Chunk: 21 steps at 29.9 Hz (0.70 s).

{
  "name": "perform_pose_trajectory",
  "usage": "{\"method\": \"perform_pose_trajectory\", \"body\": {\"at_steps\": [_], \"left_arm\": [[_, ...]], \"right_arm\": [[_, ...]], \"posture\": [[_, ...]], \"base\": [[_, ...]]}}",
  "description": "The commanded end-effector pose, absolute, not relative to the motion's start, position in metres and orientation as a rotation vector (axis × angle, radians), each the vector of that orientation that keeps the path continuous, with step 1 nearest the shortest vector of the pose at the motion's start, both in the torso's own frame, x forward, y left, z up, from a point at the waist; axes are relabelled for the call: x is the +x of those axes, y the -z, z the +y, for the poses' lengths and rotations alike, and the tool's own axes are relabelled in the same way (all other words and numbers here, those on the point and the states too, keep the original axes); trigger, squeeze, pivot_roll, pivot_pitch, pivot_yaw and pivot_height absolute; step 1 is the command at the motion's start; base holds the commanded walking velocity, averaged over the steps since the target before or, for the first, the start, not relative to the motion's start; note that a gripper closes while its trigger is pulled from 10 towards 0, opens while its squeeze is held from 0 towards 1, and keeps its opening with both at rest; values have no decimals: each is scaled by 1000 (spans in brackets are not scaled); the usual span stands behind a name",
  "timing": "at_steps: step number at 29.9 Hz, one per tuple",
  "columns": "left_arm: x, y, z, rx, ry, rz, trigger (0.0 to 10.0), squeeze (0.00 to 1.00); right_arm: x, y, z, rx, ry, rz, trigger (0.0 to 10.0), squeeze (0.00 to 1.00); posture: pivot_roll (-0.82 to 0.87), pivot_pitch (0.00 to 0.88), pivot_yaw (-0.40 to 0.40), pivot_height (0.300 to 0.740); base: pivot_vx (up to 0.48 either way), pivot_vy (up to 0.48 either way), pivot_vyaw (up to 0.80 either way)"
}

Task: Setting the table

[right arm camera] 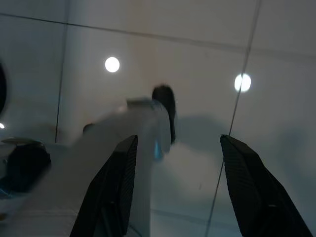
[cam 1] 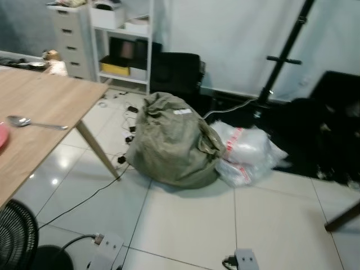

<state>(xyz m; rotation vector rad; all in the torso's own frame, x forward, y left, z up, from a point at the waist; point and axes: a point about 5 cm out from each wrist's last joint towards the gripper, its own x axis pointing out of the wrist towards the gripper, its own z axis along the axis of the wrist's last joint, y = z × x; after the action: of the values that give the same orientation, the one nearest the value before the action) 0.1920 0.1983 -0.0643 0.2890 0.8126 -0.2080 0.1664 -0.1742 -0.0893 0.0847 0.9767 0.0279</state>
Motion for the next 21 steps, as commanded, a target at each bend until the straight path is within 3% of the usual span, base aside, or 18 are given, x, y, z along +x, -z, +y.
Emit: {"method": "perform_pose_trajectory", "body": {"at_steps": [1, 21], "left_arm": [[194, 65, 193, 284, 228, 803, 10000, 0], [195, 68, 193, 302, 250, 799, 10000, 0]], "right_arm": [[162, 91, -181, 100, 10, 986, 10000, 0], [162, 93, -178, 105, -2, 987, 10000, 0]], "posture": [[-27, 0, 33, 740], [-30, 0, 46, 740]], "base": [[0, 0, -763], [0, 0, -763]]}}
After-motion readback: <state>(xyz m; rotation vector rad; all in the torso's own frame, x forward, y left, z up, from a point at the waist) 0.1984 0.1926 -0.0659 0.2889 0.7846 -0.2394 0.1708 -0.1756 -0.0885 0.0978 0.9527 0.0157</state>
